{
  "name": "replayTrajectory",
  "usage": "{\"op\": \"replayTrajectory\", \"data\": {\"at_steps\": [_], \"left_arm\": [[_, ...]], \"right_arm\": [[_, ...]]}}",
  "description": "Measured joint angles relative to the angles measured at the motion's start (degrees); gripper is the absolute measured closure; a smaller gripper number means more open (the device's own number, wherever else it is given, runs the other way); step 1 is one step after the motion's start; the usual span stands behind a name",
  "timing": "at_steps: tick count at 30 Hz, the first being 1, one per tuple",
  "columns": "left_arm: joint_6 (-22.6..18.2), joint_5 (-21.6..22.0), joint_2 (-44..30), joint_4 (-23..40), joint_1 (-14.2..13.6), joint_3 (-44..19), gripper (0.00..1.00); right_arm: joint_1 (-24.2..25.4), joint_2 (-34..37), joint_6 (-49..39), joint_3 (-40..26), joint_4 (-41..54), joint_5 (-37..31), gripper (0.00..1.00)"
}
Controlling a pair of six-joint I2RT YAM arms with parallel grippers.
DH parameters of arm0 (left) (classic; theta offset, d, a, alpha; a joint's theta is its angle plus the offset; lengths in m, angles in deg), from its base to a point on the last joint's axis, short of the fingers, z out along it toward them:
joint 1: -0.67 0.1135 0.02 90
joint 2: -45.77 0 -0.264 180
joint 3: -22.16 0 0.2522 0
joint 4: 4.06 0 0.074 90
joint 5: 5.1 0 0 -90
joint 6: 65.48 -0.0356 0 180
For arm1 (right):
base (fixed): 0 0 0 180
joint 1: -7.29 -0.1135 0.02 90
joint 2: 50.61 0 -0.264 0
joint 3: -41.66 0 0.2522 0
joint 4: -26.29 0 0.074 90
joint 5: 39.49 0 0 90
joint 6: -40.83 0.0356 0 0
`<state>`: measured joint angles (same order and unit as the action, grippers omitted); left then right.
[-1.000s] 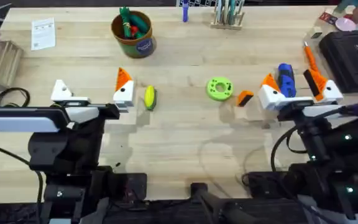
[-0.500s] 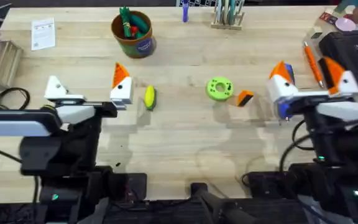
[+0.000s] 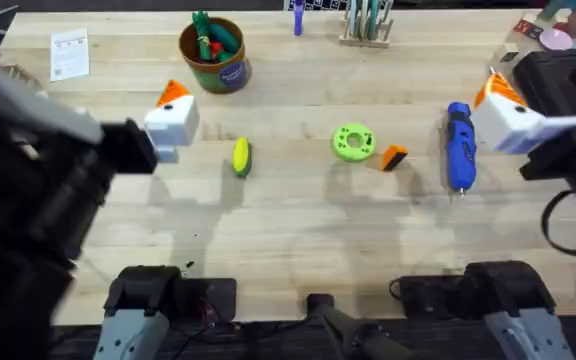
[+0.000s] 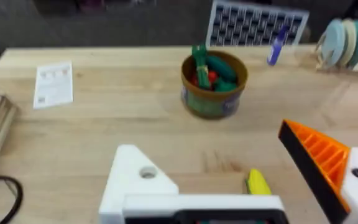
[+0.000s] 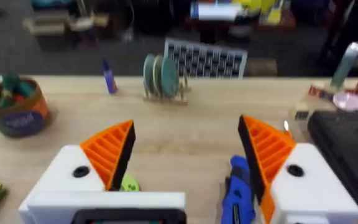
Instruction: Pick up the gripper from the table and insert it into the empty holder that is missing its gripper. Then pick up a screw, insert it into the mounting hole, and use the screwdriver to tighten it. Finally, clean up the table by picking up the vegetable and placing it into the bucket.
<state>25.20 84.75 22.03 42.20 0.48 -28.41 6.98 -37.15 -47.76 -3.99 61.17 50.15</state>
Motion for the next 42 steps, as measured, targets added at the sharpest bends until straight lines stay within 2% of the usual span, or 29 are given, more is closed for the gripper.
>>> {"op": "replayTrajectory", "data": {"at_steps": [6,11,16,21,28,36,39,42], "left_arm": [[-0.01,-0.01,-16.73,10.96,0.0,-13.28,0.015],[0.0,-0.01,-27.41,16.58,0.0,-19.91,0.014],[0.0,-0.11,-36.23,18.21,0.0,-24.34,0.014],[0.02,-1.4,-43.17,18.15,0.0,-25.85,0.016],[0.03,-1.34,-46.32,17.5,0.0,-25.83,0.015],[0.15,-1.3,-46.32,22.19,-0.51,-25.85,0.015],[1.56,-1.11,-46.32,25.35,-2.73,-25.85,0.015],[4.06,0.08,-46.32,28.22,-6.67,-25.85,0.015]], "right_arm": [[0.01,14.29,-0.2,-11.14,13.13,0.0,0.011],[-0.01,25.24,-0.2,-19.03,23.82,0.02,0.01],[0.0,33.38,-0.19,-23.59,30.1,0.01,0.01],[0.0,38.69,-0.2,-24.2,30.98,0.02,0.01],[0.0,40.5,-0.2,-24.2,31.16,0.01,0.01],[-0.01,40.56,-0.2,-24.2,31.15,0.02,0.01],[0.01,40.58,-0.19,-24.2,31.15,0.0,0.01],[-0.01,40.87,-0.2,-24.2,31.15,0.02,0.01]]}}
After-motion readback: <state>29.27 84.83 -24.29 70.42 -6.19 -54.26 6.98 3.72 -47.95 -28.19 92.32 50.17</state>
